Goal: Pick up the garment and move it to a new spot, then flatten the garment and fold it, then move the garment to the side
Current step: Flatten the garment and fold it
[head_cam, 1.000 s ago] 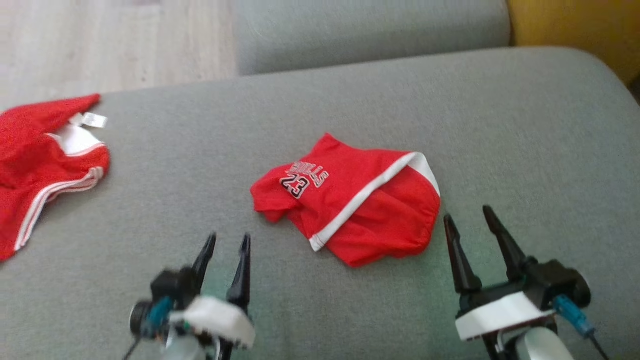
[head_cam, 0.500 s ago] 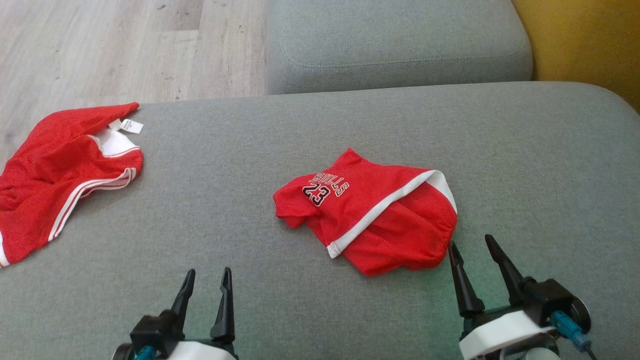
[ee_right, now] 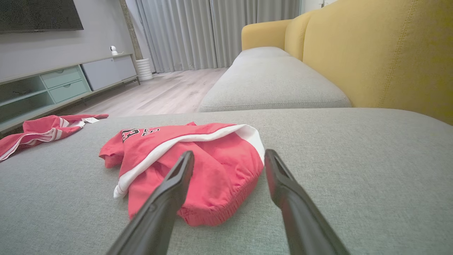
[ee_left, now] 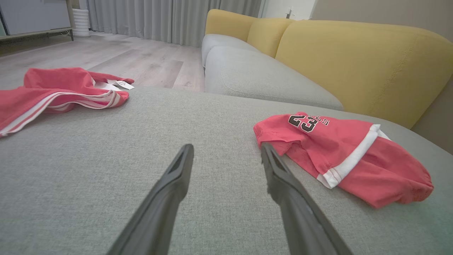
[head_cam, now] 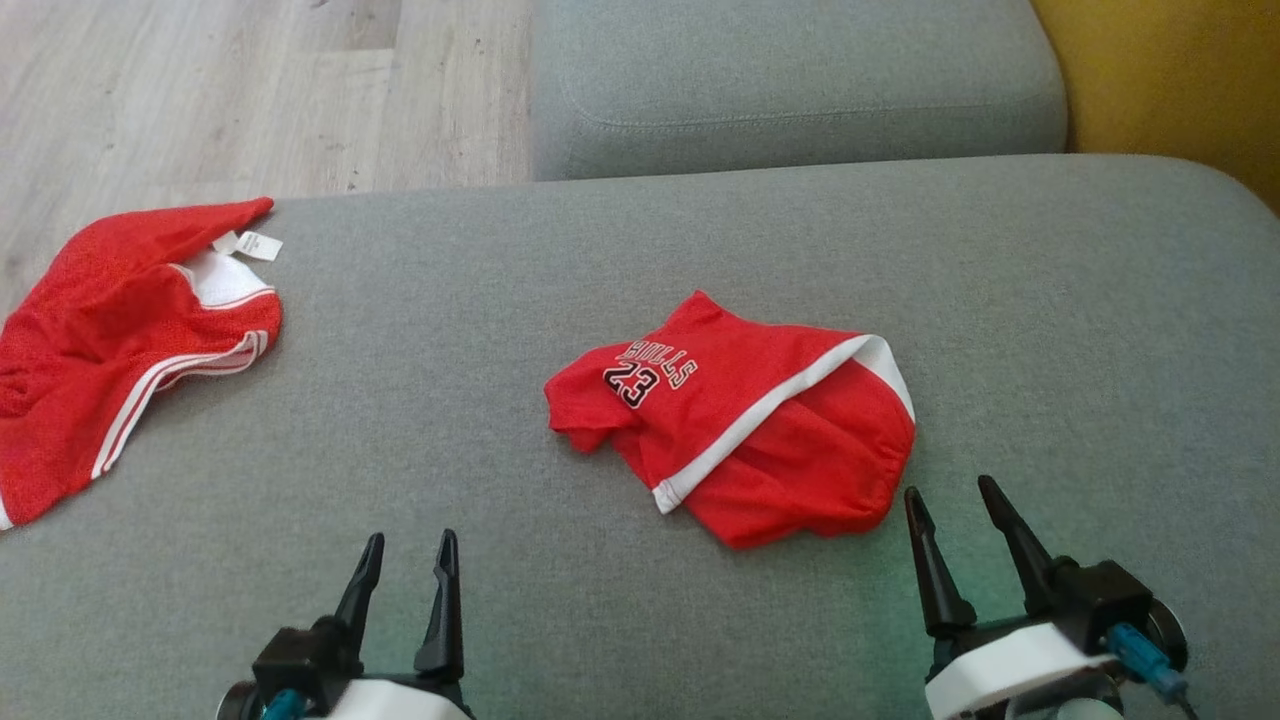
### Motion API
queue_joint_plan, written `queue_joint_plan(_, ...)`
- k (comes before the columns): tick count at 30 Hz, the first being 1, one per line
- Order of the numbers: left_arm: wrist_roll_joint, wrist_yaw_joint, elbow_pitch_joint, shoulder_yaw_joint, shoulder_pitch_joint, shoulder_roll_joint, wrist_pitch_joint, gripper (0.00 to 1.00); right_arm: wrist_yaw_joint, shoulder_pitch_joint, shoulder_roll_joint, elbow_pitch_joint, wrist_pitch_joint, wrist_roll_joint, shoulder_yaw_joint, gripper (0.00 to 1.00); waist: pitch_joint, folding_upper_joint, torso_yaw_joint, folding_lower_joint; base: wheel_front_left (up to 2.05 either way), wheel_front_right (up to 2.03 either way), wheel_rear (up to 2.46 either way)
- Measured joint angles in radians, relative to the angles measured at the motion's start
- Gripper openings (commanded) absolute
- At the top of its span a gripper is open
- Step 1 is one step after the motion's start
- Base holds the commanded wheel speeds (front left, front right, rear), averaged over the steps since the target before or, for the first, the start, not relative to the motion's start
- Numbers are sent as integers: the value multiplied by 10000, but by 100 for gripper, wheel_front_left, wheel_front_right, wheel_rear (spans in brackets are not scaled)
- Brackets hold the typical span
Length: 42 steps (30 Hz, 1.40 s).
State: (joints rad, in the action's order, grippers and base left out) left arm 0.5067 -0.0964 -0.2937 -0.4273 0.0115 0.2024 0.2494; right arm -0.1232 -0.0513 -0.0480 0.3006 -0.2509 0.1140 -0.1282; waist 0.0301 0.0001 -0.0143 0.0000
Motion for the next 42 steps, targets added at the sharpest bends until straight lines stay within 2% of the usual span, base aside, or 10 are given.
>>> queue_joint_plan(9,-153,15,17,23,-27,-100,0,100,0,25,2,-2,0,-107,117,100,-279,0,79,1,0,0,0)
queue_joint_plan(14,-443,403,-82,-539,-273,-316,-21,100,0,173,2,-6,0,-203,261,100,-576,0,60,1,0,0,0)
queue_joint_plan(20,-903,1080,-773,-1877,-1573,-1047,-447,100,0,674,8,-52,0,-316,203,100,-998,-1,239,2,0,0,0)
queue_joint_plan(23,-961,1244,-1432,-2280,-2157,-1325,-616,100,0,841,8,-81,0,-366,65,100,-1204,0,498,1,0,0,0)
queue_joint_plan(36,-665,965,-3921,-2537,-4009,-1486,-667,100,0,1274,8,-267,0,-362,73,100,-2190,-1,1714,2,0,0,0)
queue_joint_plan(37,-625,963,-4027,-2548,-4068,-1494,-596,86,0,1274,8,-284,0,-362,94,100,-2234,-1,1758,1,0,0,0)
queue_joint_plan(38,-579,963,-4136,-2566,-4126,-1499,-552,49,0,1274,8,-299,0,-362,109,100,-2268,-1,1793,2,0,0,0)
queue_joint_plan(40,-474,961,-4245,-2612,-4200,-1499,-458,9,0,1274,8,-301,0,-360,136,100,-2297,-1,1823,2,0,0,0)
queue_joint_plan(41,-362,951,-4307,-2725,-4229,-1501,-412,0,0,1274,8,-303,0,-360,188,100,-2279,-1,1802,1,0,0,0)
queue_joint_plan(42,-297,945,-4320,-2790,-4229,-1501,-355,0,0,1273,8,-303,0,-360,219,100,-2261,-1,1780,1,0,0,0)
